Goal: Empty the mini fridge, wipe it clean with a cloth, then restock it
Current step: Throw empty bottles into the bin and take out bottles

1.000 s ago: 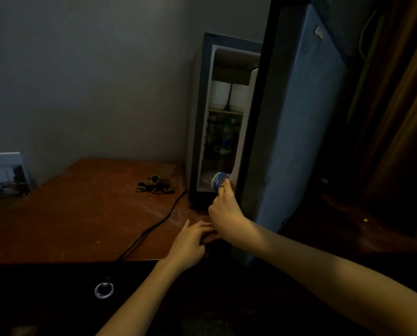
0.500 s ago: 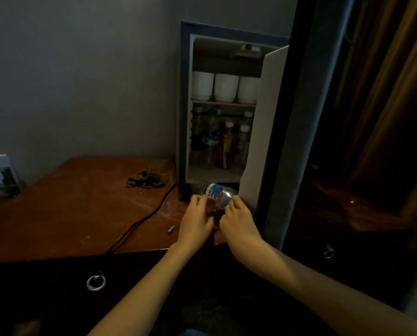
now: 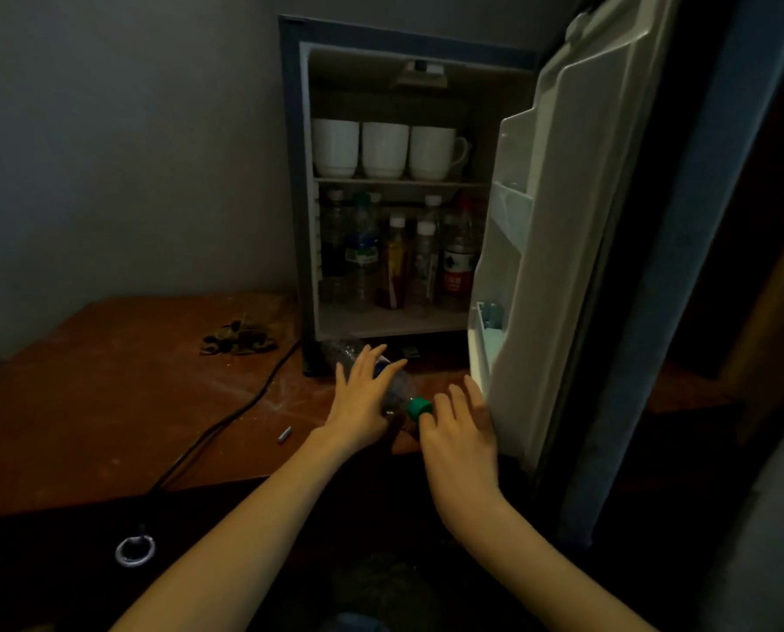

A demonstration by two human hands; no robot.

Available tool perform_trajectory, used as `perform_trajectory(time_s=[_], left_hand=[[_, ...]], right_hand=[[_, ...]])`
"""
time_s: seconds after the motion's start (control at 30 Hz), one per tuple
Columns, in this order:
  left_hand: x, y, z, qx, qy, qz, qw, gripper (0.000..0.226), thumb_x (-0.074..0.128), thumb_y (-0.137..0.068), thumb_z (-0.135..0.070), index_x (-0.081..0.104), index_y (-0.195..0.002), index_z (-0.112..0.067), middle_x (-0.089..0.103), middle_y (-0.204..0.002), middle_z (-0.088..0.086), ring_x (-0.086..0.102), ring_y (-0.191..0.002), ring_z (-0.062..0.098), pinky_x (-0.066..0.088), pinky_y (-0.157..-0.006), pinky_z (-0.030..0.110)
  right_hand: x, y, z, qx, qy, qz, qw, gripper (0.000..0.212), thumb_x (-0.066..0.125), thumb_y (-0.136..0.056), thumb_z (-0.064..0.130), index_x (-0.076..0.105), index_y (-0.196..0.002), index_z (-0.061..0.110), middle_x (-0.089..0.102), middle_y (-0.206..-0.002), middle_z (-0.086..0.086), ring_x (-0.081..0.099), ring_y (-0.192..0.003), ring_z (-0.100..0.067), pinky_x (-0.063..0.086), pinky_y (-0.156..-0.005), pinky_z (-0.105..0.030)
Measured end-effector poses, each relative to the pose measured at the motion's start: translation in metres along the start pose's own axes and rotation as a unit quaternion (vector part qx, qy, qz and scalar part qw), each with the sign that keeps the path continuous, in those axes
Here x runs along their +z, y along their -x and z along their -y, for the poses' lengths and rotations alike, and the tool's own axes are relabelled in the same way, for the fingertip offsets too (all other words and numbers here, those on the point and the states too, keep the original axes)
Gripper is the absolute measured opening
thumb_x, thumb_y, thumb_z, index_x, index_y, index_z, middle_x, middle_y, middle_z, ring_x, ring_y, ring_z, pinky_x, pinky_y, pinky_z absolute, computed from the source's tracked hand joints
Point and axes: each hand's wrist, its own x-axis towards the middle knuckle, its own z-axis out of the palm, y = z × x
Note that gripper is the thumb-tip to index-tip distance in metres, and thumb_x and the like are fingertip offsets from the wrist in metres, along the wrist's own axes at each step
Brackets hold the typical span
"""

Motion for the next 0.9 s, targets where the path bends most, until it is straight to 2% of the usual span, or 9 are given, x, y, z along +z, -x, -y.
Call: perform_trajectory(time_s=[0.27,0.37,0.43,0.47,0.53,0.6,0.67,0.77,0.9], left_hand=[[-0.001,-0.007,-0.013,0.02,0.025,0.001,0.999,0.076,0.066,-0.087,-0.021,0.025,-0.149,-0.031,0.019,-0.154,0.006,0.011,-0.145,0.027,0.008,-0.12,0.049],[-0.003,-0.012,-0.015,0.044,0.029,-0.006,0.999,0.074,0.066,-0.087,-0.021,0.027,-0.149,-0.03,0.025,-0.152,0.006,0.017,-0.143,0.028,0.01,-0.118,0.05],[-0.004,-0.016,-0.015,0.062,0.042,-0.013,0.997,0.077,0.068,-0.086,-0.021,0.026,-0.15,-0.029,0.031,-0.148,0.004,0.024,-0.14,0.026,0.013,-0.118,0.048],[-0.004,-0.018,-0.016,0.068,0.043,-0.017,0.997,0.078,0.068,-0.085,-0.022,0.026,-0.15,-0.028,0.033,-0.147,0.003,0.026,-0.139,0.025,0.014,-0.117,0.048],[-0.002,-0.023,-0.018,0.074,0.037,-0.031,0.996,0.077,0.07,-0.084,-0.026,0.029,-0.149,-0.028,0.036,-0.144,0.003,0.03,-0.137,0.024,0.014,-0.117,0.047],[0.0,-0.027,-0.023,0.081,0.033,-0.051,0.995,0.072,0.069,-0.084,-0.026,0.034,-0.147,-0.027,0.037,-0.143,0.003,0.032,-0.136,0.023,0.013,-0.115,0.042],[0.002,-0.033,-0.032,0.087,0.038,-0.061,0.994,0.069,0.067,-0.086,-0.021,0.036,-0.146,-0.027,0.038,-0.143,0.002,0.033,-0.136,0.021,0.012,-0.114,0.042],[0.002,-0.045,-0.054,0.102,0.062,-0.037,0.992,0.075,0.068,-0.085,-0.017,0.03,-0.148,-0.031,0.034,-0.147,-0.002,0.027,-0.141,0.02,0.01,-0.116,0.052],[0.003,-0.066,-0.105,0.186,0.09,-0.018,0.978,0.082,0.066,-0.086,-0.018,0.02,-0.153,-0.03,0.016,-0.16,-0.006,0.005,-0.149,0.016,0.006,-0.118,0.048]], right_hand=[[0.007,0.004,-0.029,0.059,-0.082,0.021,0.995,0.07,0.053,-0.095,0.026,0.015,-0.153,0.018,-0.006,-0.161,-0.016,-0.018,-0.146,-0.037,-0.001,-0.118,-0.056],[0.03,-0.006,-0.053,0.083,-0.1,-0.009,0.991,0.075,0.064,-0.087,0.014,0.025,-0.151,0.012,-0.002,-0.159,-0.023,-0.01,-0.147,-0.039,0.007,-0.12,-0.051],[0.043,-0.015,-0.069,0.11,-0.101,-0.06,0.987,0.087,0.082,-0.065,0.005,0.044,-0.142,0.004,0.018,-0.153,-0.032,0.011,-0.145,-0.043,0.019,-0.117,-0.05],[0.047,-0.017,-0.077,0.119,-0.095,-0.074,0.986,0.088,0.081,-0.065,0.003,0.041,-0.144,0.005,0.016,-0.154,-0.031,0.009,-0.146,-0.041,0.014,-0.117,-0.049],[0.058,-0.022,-0.091,0.116,-0.072,-0.051,0.989,0.082,0.057,-0.088,0.004,0.009,-0.154,0.011,-0.014,-0.158,-0.024,-0.023,-0.142,-0.033,-0.016,-0.115,-0.044],[0.067,-0.031,-0.106,0.133,-0.061,-0.049,0.988,0.077,0.043,-0.096,0.004,-0.006,-0.154,0.014,-0.024,-0.156,-0.02,-0.032,-0.138,-0.03,-0.033,-0.102,-0.04],[0.078,-0.04,-0.116,0.155,-0.04,-0.074,0.984,0.079,0.056,-0.09,0.007,0.01,-0.154,0.013,-0.004,-0.16,-0.021,-0.008,-0.148,-0.032,-0.03,-0.104,-0.04],[0.083,-0.045,-0.128,0.18,-0.086,-0.135,0.971,0.08,0.076,-0.06,0.004,0.052,-0.137,0.004,0.048,-0.142,-0.021,0.045,-0.131,-0.037,0.003,-0.115,-0.042],[0.094,-0.04,-0.152,0.164,-0.074,-0.182,0.967,0.06,0.048,-0.078,0.01,0.05,-0.137,0.001,0.053,-0.139,-0.016,0.037,-0.126,-0.032,0.008,-0.115,-0.044]])
